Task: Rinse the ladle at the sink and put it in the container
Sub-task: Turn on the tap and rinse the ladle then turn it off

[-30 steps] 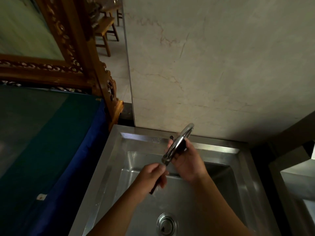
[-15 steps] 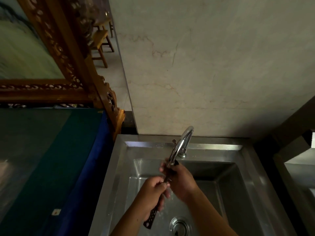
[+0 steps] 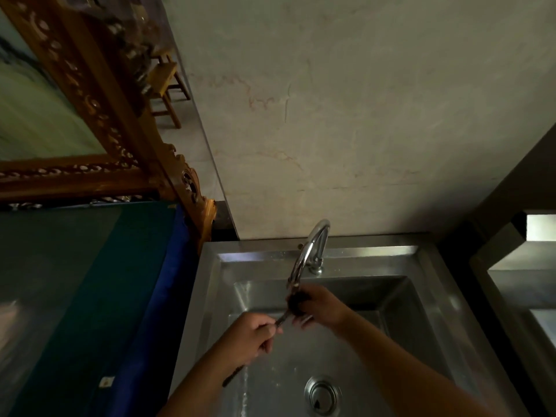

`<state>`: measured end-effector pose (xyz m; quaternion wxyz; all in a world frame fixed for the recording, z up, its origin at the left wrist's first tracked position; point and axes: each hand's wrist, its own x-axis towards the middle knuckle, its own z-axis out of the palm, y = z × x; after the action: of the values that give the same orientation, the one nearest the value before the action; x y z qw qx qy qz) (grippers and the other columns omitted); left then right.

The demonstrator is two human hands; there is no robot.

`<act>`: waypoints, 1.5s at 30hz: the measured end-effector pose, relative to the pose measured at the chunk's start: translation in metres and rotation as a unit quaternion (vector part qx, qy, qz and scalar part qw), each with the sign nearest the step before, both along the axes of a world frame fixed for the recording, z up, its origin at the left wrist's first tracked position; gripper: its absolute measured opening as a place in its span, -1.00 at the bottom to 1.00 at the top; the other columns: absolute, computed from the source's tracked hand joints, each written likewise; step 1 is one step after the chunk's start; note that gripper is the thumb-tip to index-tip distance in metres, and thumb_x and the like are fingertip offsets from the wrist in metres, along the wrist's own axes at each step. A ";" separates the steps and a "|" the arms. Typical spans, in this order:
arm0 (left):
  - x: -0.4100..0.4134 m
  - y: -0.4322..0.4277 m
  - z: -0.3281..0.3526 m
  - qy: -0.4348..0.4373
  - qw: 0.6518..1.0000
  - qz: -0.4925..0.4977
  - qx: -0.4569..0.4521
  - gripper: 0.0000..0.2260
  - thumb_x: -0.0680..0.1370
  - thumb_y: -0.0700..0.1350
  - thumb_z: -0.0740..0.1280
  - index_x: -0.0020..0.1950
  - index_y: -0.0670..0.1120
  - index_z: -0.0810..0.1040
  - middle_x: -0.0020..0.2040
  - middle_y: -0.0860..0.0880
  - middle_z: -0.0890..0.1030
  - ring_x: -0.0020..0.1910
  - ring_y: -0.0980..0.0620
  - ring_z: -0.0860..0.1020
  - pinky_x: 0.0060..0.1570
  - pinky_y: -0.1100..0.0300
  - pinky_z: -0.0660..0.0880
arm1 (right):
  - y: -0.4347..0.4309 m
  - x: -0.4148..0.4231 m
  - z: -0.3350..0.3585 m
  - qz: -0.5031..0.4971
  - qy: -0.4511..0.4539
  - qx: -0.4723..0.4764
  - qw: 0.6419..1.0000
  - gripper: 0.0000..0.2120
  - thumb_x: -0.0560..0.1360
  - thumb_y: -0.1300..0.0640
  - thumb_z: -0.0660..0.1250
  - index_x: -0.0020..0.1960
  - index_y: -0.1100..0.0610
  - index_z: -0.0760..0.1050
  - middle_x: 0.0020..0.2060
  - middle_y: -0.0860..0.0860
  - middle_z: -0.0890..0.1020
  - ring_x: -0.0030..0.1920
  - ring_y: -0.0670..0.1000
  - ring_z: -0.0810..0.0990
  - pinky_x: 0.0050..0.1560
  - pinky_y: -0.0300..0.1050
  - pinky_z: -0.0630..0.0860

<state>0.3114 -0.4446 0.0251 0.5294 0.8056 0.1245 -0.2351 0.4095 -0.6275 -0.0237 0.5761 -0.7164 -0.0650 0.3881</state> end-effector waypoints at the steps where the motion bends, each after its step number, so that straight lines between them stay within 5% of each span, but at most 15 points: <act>1: 0.003 0.004 0.001 -0.003 0.999 -0.028 0.022 -0.78 0.62 -0.24 0.20 0.03 -0.27 0.64 -0.40 -0.03 0.56 -0.56 0.26 0.42 -0.50 0.41 0.34 | -0.003 0.006 0.002 0.058 -0.044 -0.044 0.996 -0.84 0.60 0.28 0.19 0.11 0.16 0.51 -0.20 0.10 0.66 -0.31 -0.04 0.66 -0.33 -0.24 0.59; 4: 0.017 0.011 0.005 -0.024 0.990 -0.102 0.096 -0.76 0.61 -0.21 0.22 -0.01 -0.32 0.64 -0.34 -0.06 0.61 -0.41 0.34 0.53 -0.29 0.38 0.44 | -0.004 0.023 0.008 0.179 -0.203 -0.178 0.946 -0.82 0.59 0.18 0.24 0.17 0.09 0.50 -0.03 0.11 0.67 -0.13 -0.06 0.65 -0.18 -0.30 0.52; 8: 0.036 0.018 0.017 -0.027 0.971 -0.156 0.176 -0.76 0.61 -0.13 0.24 -0.19 -0.04 0.65 -0.38 0.05 0.58 -0.31 0.05 0.56 -0.06 0.07 0.56 | 0.007 0.040 0.019 0.298 -0.419 -0.282 0.810 -0.75 0.58 0.15 0.26 0.24 0.16 0.50 0.11 0.16 0.63 0.07 0.09 0.63 0.05 -0.14 0.54; 12: 0.051 0.019 0.020 -0.065 0.947 -0.193 0.250 -0.76 0.60 -0.13 0.22 -0.15 -0.09 0.64 -0.26 -0.09 0.62 -0.30 0.01 0.54 -0.23 0.19 0.43 | 0.015 0.051 0.032 0.351 -0.523 -0.336 0.700 -0.76 0.58 0.13 0.26 0.22 0.16 0.52 0.12 0.15 0.62 0.09 0.14 0.62 0.08 0.02 0.56; 14: 0.054 0.019 0.019 -0.081 0.933 -0.211 0.281 -0.77 0.60 -0.14 0.21 -0.10 -0.15 0.64 -0.17 -0.16 0.64 -0.20 -0.05 0.59 -0.23 0.19 0.40 | 0.015 0.052 0.033 0.363 -0.536 -0.347 0.679 -0.73 0.57 0.11 0.27 0.24 0.16 0.51 0.14 0.16 0.62 0.11 0.15 0.62 0.10 0.04 0.55; 17: 0.052 0.020 0.011 -0.104 0.934 -0.205 0.274 -0.76 0.59 -0.14 0.21 -0.18 -0.15 0.60 -0.26 -0.10 0.58 -0.28 0.01 0.54 -0.26 0.18 0.36 | 0.012 0.049 0.031 0.304 -0.450 -0.302 0.784 -0.76 0.57 0.12 0.28 0.19 0.18 0.55 0.11 0.15 0.64 0.11 0.10 0.63 0.17 0.02 0.56; 20: 0.043 0.023 0.002 -0.106 0.971 -0.120 0.180 -0.78 0.60 -0.12 0.25 -0.15 -0.12 0.64 -0.31 -0.06 0.60 -0.30 0.06 0.56 -0.21 0.18 0.43 | 0.004 0.040 0.028 0.172 -0.374 -0.195 0.890 -0.82 0.60 0.17 0.24 0.12 0.16 0.57 0.05 0.12 0.67 0.03 0.02 0.65 0.12 -0.10 0.57; 23: 0.027 0.018 -0.009 -0.098 0.991 -0.060 0.062 -0.77 0.61 -0.20 0.25 -0.17 -0.04 0.65 -0.40 0.04 0.55 -0.38 0.13 0.51 -0.28 0.31 0.42 | 0.001 0.015 0.018 0.014 -0.185 -0.023 0.982 -0.84 0.62 0.22 0.17 0.06 0.17 0.53 -0.06 0.17 0.66 -0.12 0.07 0.70 -0.07 -0.08 0.65; 26: 0.011 0.004 -0.025 -0.074 0.997 0.011 -0.036 -0.80 0.61 -0.25 0.24 -0.04 -0.13 0.67 -0.44 0.07 0.52 -0.50 0.21 0.41 -0.43 0.37 0.35 | 0.013 -0.017 0.003 -0.160 -0.004 0.122 0.979 -0.83 0.63 0.29 0.13 0.05 0.22 0.50 -0.09 0.21 0.65 -0.14 0.11 0.68 -0.12 -0.05 0.63; 30: -0.013 -0.022 -0.046 -0.043 0.983 0.122 -0.131 -0.82 0.61 -0.25 0.24 0.01 -0.29 0.61 -0.45 0.02 0.51 -0.53 0.11 0.33 -0.54 0.29 0.23 | 0.028 -0.047 -0.006 -0.296 0.170 0.342 0.875 -0.79 0.56 0.33 0.13 0.11 0.25 0.48 -0.11 0.22 0.61 -0.15 0.14 0.60 -0.17 -0.01 0.53; 33: -0.026 -0.040 -0.049 -0.034 0.950 0.212 -0.226 -0.84 0.60 -0.25 0.26 -0.11 -0.24 0.60 -0.46 -0.09 0.45 -0.54 0.06 0.32 -0.53 0.23 0.22 | 0.039 -0.054 -0.004 -0.333 0.227 0.384 0.831 -0.76 0.60 0.33 0.08 0.18 0.23 0.45 -0.09 0.20 0.63 -0.14 0.13 0.63 -0.15 -0.02 0.56; 38: -0.031 -0.058 -0.045 -0.009 0.878 0.303 -0.371 -0.81 0.56 -0.12 0.23 -0.20 -0.20 0.44 -0.48 -0.05 0.32 -0.53 0.03 0.31 -0.52 0.22 0.22 | 0.050 -0.050 0.007 -0.298 0.177 0.290 0.892 -0.81 0.58 0.36 0.15 0.14 0.25 0.45 -0.06 0.21 0.65 -0.18 0.13 0.67 -0.22 -0.04 0.60; 42: -0.033 -0.053 -0.043 0.055 0.843 0.309 -0.437 -0.78 0.59 -0.10 0.18 -0.15 -0.18 0.52 -0.52 0.02 0.26 -0.60 0.10 0.24 -0.58 0.30 0.16 | 0.041 -0.036 0.020 -0.215 0.126 0.237 0.939 -0.69 0.49 0.43 0.25 0.18 0.19 0.49 -0.13 0.15 0.60 -0.19 0.10 0.62 -0.16 0.02 0.54; 45: -0.035 -0.046 -0.041 0.084 0.817 0.289 -0.493 -0.76 0.58 -0.06 0.20 -0.12 -0.18 0.56 -0.52 0.02 0.26 -0.63 0.13 0.22 -0.61 0.34 0.10 | 0.039 -0.029 0.028 -0.147 0.042 0.155 0.976 -0.92 0.50 0.24 0.39 -0.16 0.12 0.52 -0.34 0.11 0.54 -0.33 0.07 0.56 -0.24 -0.02 0.55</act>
<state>0.2762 -0.4910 -0.0159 0.8866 0.3412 0.2629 -0.1683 0.3803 -0.5886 0.0046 0.7330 -0.6032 0.0057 0.3142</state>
